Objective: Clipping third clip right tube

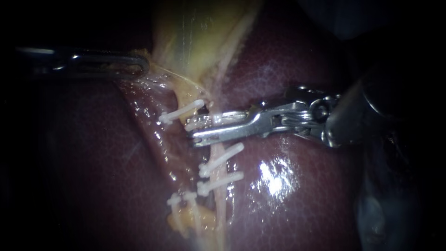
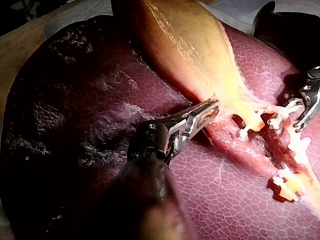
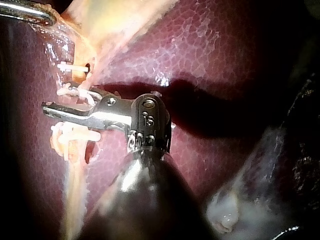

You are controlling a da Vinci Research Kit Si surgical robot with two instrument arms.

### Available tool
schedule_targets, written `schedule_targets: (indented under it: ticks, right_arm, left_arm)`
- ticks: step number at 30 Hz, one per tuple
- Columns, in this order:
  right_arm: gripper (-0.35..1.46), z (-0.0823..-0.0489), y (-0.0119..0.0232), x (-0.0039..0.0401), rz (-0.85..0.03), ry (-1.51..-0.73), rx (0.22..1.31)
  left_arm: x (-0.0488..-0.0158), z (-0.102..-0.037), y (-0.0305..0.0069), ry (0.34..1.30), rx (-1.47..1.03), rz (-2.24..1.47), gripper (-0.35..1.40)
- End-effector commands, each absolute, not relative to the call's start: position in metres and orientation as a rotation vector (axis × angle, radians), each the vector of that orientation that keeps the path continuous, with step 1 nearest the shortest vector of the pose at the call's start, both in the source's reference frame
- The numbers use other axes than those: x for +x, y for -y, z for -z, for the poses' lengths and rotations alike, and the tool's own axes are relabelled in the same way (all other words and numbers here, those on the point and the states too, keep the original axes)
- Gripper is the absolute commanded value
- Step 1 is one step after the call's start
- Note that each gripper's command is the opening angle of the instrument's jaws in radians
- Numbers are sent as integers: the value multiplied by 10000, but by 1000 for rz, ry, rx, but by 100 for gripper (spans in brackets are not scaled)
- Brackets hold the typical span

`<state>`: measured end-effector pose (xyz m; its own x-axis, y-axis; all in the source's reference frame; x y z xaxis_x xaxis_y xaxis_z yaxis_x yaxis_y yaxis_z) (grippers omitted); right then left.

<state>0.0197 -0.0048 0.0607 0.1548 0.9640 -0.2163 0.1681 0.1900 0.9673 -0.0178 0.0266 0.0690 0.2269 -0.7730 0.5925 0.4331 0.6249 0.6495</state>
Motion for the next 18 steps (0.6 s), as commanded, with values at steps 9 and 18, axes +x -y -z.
schedule_targets:
  ticks: [9, 18]
  right_arm:
    - [-35, -609, 48, 193, -840, -1272, 1250]
    - [-35, -611, 48, 192, -832, -1269, 1254]
  left_arm:
    - [-178, -690, -266, 1044, 385, 860, -35]
    - [-179, -690, -267, 1044, 384, 860, -35]
